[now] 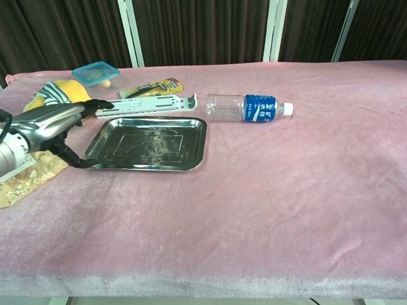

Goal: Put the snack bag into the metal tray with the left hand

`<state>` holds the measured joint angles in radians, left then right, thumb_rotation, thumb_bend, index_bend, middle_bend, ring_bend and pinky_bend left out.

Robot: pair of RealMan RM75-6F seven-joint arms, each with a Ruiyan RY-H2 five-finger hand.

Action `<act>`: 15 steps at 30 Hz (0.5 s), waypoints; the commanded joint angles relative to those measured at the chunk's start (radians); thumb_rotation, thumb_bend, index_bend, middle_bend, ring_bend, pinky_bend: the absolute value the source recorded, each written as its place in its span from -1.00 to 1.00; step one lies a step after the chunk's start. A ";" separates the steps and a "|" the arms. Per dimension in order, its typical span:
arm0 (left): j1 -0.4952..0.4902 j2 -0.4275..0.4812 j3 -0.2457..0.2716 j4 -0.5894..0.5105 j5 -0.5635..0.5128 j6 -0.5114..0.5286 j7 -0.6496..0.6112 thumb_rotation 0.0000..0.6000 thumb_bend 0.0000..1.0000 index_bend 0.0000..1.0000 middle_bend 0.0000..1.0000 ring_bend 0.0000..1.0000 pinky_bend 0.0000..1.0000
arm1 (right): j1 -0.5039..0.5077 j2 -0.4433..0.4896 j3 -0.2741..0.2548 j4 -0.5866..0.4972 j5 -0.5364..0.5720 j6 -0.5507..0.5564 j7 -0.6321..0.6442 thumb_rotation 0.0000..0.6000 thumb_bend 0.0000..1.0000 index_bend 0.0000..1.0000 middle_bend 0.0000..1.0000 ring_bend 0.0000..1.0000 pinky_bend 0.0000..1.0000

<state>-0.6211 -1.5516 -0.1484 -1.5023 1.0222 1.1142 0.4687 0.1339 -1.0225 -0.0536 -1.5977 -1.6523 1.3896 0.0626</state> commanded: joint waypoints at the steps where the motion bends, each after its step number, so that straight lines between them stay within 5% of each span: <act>1: 0.039 0.035 0.018 -0.034 -0.018 0.040 0.021 1.00 -0.42 -1.00 -1.00 -1.00 -0.56 | -0.002 0.001 -0.002 -0.003 0.000 0.002 -0.003 1.00 -0.87 -1.00 -1.00 -1.00 -0.71; 15: 0.055 0.047 0.011 0.035 -0.159 -0.048 0.008 1.00 -0.42 -1.00 -1.00 -1.00 -0.59 | 0.000 -0.001 -0.002 0.001 -0.010 0.006 0.002 1.00 -0.87 -1.00 -1.00 -1.00 -0.71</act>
<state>-0.5612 -1.5000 -0.1329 -1.4815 0.8820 1.0789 0.4672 0.1337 -1.0238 -0.0560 -1.5966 -1.6625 1.3951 0.0649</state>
